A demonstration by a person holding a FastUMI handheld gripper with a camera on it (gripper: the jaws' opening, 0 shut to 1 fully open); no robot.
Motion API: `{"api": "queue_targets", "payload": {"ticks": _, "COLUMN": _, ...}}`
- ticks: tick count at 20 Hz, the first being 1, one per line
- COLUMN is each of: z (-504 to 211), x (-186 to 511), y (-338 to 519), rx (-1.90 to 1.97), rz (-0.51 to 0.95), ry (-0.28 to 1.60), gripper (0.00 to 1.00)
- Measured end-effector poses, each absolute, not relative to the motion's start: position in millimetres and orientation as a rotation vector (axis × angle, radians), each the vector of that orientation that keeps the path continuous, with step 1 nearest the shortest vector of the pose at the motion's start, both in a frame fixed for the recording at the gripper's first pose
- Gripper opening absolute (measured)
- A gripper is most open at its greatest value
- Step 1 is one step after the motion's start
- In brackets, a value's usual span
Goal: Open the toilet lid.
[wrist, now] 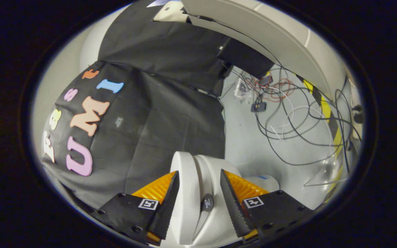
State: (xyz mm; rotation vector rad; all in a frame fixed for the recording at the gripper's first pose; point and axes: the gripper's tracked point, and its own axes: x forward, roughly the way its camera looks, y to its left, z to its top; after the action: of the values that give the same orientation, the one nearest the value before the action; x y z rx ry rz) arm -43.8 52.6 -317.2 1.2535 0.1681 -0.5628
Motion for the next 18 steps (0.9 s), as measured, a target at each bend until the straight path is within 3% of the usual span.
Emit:
{"api": "queue_targets", "payload": {"ticks": 10, "z": -354.9, "x": -28.7, "y": 104.4, "rx": 1.391, "rz": -0.487, "ry": 0.271, "gripper": 0.74}}
{"api": "queue_targets", "payload": {"ticks": 12, "z": -362.4, "x": -25.0, "y": 113.6, "rx": 1.415, "rz": -0.492, "ry": 0.280, "gripper": 0.43}}
{"api": "queue_targets", "payload": {"ticks": 14, "z": -351.0, "x": -23.5, "y": 114.4, "rx": 1.445, "rz": -0.467, "ry": 0.240, "gripper": 0.43}}
{"api": "queue_targets", "payload": {"ticks": 17, "z": -346.6, "x": -23.5, "y": 118.6, "rx": 1.431, "rz": -0.481, "ry": 0.235, "gripper": 0.07}}
{"api": "queue_targets", "payload": {"ticks": 18, "z": -350.2, "x": -17.8, "y": 120.6, "rx": 1.405, "rz": -0.483, "ry": 0.251, "gripper": 0.07}}
